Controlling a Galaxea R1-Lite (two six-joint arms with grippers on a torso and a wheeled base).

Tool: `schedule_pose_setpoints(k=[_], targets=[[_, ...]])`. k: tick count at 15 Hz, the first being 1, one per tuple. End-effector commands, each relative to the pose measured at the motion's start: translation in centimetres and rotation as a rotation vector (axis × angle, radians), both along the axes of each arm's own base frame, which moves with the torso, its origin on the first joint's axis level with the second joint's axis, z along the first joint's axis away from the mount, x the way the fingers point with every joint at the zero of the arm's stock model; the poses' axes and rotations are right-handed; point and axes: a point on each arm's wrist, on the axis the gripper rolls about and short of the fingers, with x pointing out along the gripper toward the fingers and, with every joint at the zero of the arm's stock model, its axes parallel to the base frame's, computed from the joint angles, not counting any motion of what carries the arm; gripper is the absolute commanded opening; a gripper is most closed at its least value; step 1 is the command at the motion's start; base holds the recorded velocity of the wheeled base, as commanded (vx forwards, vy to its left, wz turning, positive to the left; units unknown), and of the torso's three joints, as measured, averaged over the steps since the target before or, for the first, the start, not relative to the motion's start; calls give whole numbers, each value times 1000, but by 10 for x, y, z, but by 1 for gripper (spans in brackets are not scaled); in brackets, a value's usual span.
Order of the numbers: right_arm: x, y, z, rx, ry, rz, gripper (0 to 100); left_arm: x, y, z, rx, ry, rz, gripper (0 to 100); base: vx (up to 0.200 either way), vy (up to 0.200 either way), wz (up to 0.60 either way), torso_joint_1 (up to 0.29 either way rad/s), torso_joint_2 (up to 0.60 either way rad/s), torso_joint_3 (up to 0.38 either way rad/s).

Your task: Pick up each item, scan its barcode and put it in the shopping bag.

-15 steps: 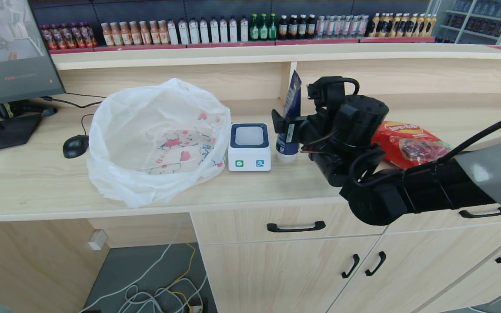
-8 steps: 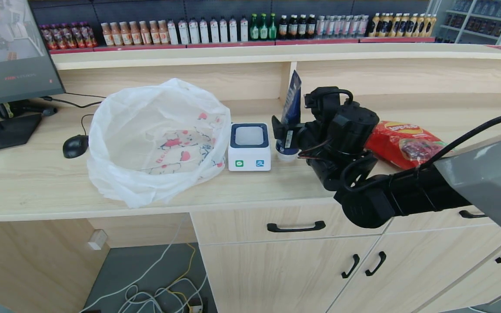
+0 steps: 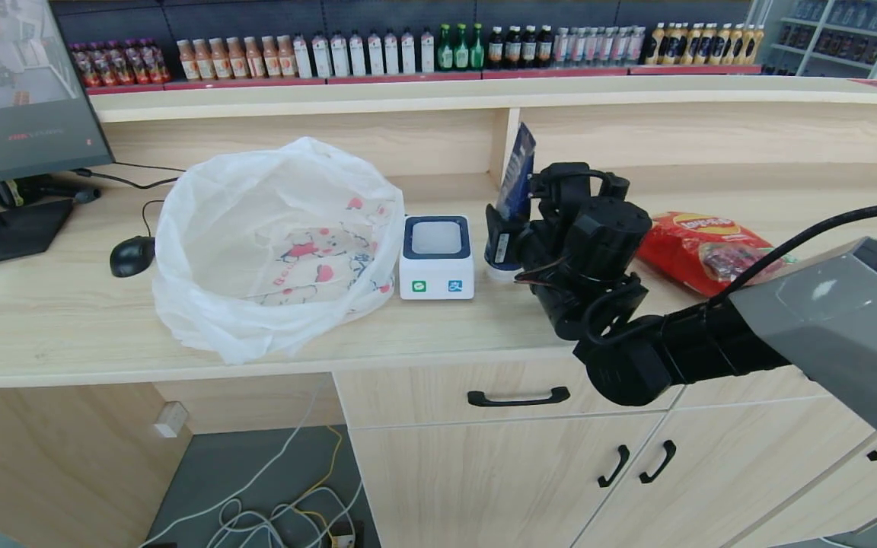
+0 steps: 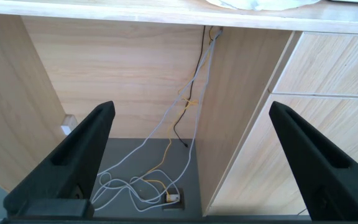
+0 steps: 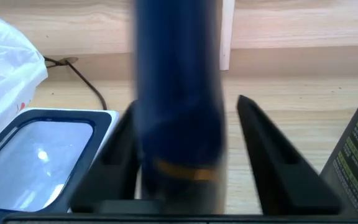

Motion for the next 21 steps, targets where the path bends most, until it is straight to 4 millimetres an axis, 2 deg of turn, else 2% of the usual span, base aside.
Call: schedule_pose_setpoints(k=[1, 5, 11, 21], targets=[[-1, 1, -3, 16, -1, -11, 0, 0, 0, 0, 0, 0, 0, 100, 0, 0, 0, 0, 0, 0], [-6, 9, -5, 36, -13, 15, 0, 0, 0, 0, 0, 0, 0, 100, 0, 0, 0, 0, 0, 0], [-13, 8, -10, 29, -5, 47, 0, 0, 0, 0, 0, 0, 2, 100, 0, 0, 0, 0, 0, 0], [-25, -1, 20, 66, -65, 58, 0, 0, 0, 0, 0, 0, 2, 100, 0, 0, 0, 0, 0, 0]])
